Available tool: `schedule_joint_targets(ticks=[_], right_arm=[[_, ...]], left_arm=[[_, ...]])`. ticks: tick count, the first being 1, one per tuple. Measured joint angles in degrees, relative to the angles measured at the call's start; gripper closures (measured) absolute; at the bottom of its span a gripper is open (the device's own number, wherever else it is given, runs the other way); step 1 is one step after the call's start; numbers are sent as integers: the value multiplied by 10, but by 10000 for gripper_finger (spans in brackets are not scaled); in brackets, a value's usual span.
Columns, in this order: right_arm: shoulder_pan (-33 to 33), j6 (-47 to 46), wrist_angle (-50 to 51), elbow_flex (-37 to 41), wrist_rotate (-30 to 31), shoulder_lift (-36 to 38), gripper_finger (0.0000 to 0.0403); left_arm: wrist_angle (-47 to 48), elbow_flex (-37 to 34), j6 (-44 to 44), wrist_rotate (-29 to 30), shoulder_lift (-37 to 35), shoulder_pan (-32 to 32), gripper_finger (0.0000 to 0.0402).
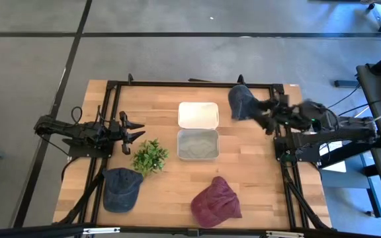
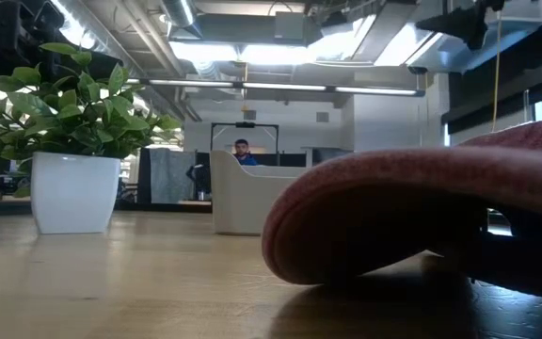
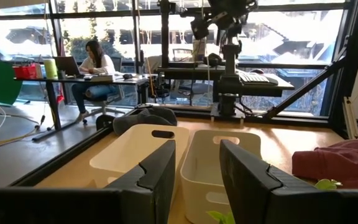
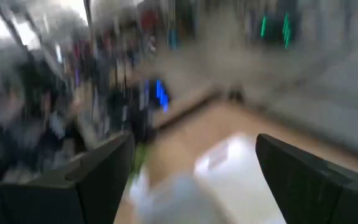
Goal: Pick & Place hat
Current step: Put the red cap into the white bin
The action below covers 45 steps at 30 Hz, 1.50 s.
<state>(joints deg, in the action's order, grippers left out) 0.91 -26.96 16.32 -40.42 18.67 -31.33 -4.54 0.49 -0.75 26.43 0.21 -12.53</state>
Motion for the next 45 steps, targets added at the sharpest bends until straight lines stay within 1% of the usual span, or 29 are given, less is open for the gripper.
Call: schedule_joint_targets(ticks=[3,5,8,11,14,18,21,24,28,31,34,38,42,45], right_arm=[[7,-73,118,-68,-71,-82,65],[21,-136,168,-94,-121,-136,65],[61,-235,202,-102,-195,-213,65],[123,-329,193,-96,-232,-287,65],[194,-405,180,-91,-227,-357,65],[274,-485,129,-91,-195,-438,65],[316,-525,75,-91,-173,-494,65],[342,-568,58,-91,-170,-546,65],[360,-610,53,-91,-166,-607,65],[366,-613,30,-91,-163,-641,65],[371,-612,16,-92,-173,-660,65],[374,-611,19,-94,-173,-672,68],[374,-611,31,-94,-175,-674,94],[374,-611,37,-93,-176,-674,130]], left_arm=[[0,0,0,-1,0,0,280],[0,0,0,-1,0,0,280],[0,0,0,-1,0,0,280],[0,0,0,-1,0,0,280],[0,0,0,-2,0,0,280],[0,0,11,-2,0,0,280],[0,0,15,-2,0,0,280],[0,0,15,-2,0,0,280],[0,0,15,-2,0,0,280],[0,0,16,-2,0,0,280],[0,0,16,-2,0,0,280],[1,0,15,-2,0,0,280],[0,0,16,-2,0,0,280],[0,0,16,-2,0,0,280]])
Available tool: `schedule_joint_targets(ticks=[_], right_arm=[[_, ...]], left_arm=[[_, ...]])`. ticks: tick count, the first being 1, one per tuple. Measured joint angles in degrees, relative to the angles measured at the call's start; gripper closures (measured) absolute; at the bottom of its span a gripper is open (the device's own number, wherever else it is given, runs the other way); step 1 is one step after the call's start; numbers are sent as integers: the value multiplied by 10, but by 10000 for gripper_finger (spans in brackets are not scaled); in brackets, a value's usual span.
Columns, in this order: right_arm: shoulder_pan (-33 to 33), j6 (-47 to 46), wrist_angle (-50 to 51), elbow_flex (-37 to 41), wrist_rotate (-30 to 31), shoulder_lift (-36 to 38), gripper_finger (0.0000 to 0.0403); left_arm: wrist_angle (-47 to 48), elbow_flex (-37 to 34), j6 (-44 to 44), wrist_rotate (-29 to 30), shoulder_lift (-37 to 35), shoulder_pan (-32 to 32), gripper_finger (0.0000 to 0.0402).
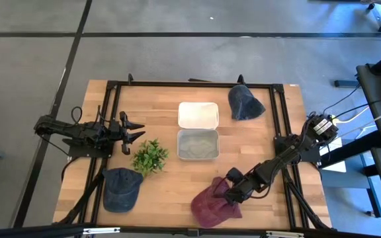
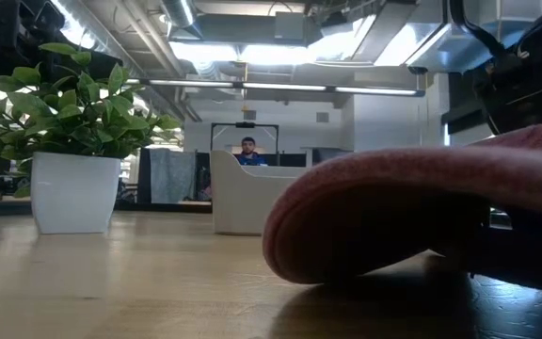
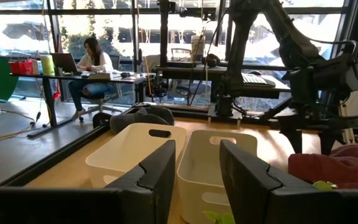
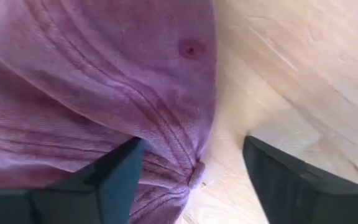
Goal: Pick & Place hat
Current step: Put the red cap into the white bin
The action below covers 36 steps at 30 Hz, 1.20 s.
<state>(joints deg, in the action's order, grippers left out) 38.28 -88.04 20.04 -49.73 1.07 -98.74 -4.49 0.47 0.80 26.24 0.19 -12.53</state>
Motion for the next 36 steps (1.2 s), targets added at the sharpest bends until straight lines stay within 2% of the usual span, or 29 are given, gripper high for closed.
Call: schedule_joint_targets(ticks=[10,17,22,26,31,36], right_arm=[[0,-2,17,2,-7,-1,272],[0,-4,30,2,-7,-1,337],[2,5,58,-14,24,14,388],[1,48,123,-52,49,44,389],[0,153,256,-131,69,67,394],[-5,230,393,-246,150,81,394]], left_arm=[[0,0,1,0,0,0,280],[0,0,1,0,0,0,280],[0,0,5,0,0,0,280],[0,0,26,0,0,0,280],[0,0,30,0,0,0,280],[1,0,30,0,0,0,280]])
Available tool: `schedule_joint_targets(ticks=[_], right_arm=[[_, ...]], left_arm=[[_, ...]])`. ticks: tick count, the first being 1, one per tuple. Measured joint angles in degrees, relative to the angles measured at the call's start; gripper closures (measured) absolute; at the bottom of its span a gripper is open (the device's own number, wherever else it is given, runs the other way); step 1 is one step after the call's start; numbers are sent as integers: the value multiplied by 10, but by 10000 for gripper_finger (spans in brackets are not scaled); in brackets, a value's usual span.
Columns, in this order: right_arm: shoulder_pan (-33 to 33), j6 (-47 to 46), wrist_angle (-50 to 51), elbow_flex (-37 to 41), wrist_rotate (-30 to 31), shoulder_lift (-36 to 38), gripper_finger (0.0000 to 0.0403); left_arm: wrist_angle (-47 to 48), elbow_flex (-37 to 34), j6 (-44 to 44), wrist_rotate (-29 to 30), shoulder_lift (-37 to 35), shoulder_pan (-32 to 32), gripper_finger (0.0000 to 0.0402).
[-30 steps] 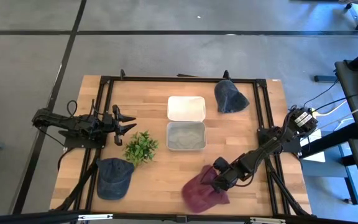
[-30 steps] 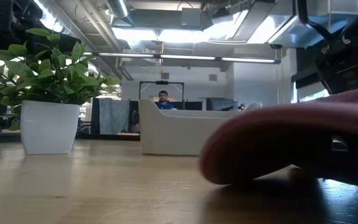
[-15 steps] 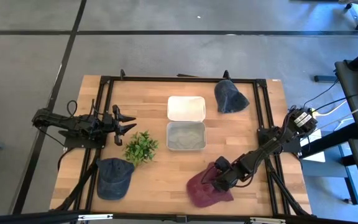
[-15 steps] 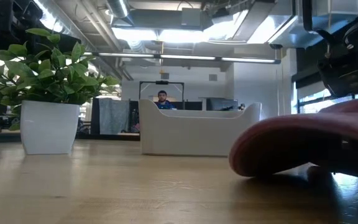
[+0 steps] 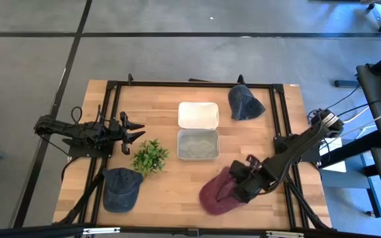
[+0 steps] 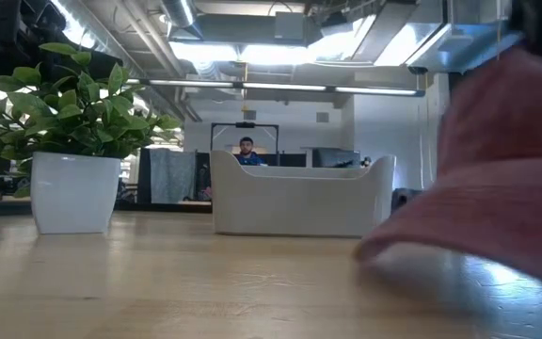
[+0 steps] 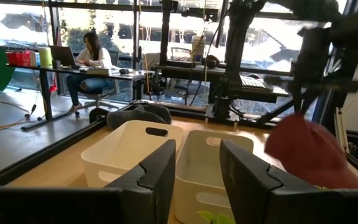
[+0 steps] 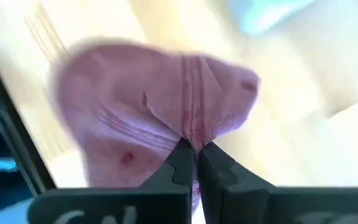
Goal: Pick & Place hat
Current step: Put the red cap into the white bin
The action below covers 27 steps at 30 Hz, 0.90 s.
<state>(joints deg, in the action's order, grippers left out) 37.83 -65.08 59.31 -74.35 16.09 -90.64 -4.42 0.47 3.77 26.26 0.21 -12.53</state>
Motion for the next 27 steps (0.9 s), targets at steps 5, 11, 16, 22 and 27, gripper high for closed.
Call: schedule_joint_targets(ticks=[5,11,16,22,27], right_arm=[[-15,42,138,-145,52,3,394],[-27,152,217,-311,119,3,394],[-46,278,236,-427,199,4,394],[-110,476,220,-494,299,4,394],[-205,623,198,-491,278,4,394]], left_arm=[[3,0,2,0,0,0,280],[3,0,2,0,0,0,280],[3,0,1,0,0,0,280],[3,0,1,0,0,0,280],[3,0,1,0,0,0,280]])
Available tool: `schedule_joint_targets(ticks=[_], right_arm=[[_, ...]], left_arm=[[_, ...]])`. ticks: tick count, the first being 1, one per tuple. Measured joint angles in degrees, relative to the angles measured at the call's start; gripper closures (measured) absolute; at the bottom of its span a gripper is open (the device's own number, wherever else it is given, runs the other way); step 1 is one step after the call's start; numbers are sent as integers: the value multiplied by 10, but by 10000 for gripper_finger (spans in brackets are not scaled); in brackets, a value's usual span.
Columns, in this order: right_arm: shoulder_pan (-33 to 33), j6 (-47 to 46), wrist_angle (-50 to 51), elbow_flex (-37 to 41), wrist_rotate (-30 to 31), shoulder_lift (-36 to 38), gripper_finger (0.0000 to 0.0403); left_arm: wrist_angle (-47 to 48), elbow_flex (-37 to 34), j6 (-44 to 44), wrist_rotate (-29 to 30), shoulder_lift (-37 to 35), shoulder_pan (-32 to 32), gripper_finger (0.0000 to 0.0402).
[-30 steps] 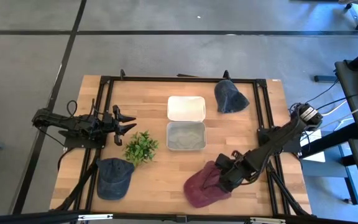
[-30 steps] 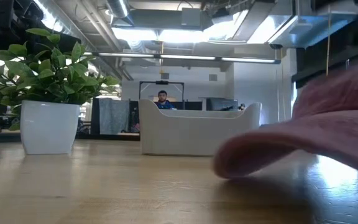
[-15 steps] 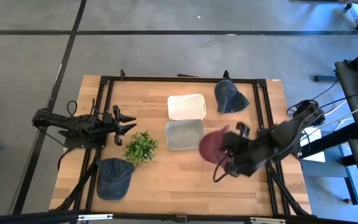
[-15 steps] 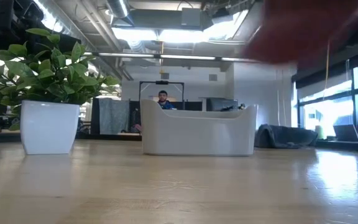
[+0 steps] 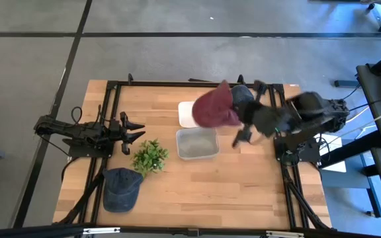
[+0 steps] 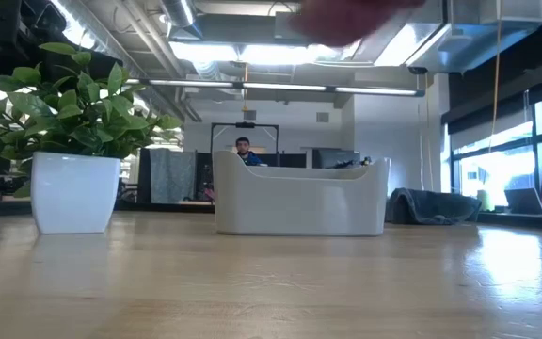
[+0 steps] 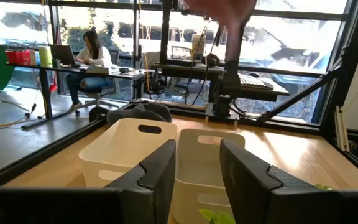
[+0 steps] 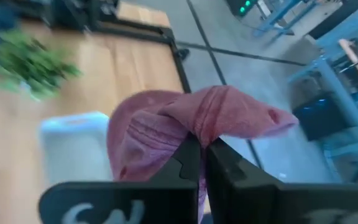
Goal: Pick & Place hat
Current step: Put the red cap into the white bin
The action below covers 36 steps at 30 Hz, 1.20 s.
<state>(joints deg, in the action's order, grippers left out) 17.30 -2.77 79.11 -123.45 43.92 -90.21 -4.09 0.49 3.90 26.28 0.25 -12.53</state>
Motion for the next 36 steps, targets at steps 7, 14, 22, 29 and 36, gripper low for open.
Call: schedule_joint_targets(ticks=[7,14,22,29,36], right_arm=[[-115,178,-72,73,-24,-1,394],[-178,335,-173,190,-36,-1,392],[-210,447,-324,344,-37,-1,393],[-234,450,-428,432,-50,-1,392],[-250,449,-479,459,-66,-1,392]], left_arm=[[0,0,-1,2,0,0,280],[0,0,-2,2,0,0,280],[0,0,-2,3,0,0,280],[0,0,-2,17,0,0,280],[0,0,-10,32,0,0,280]])
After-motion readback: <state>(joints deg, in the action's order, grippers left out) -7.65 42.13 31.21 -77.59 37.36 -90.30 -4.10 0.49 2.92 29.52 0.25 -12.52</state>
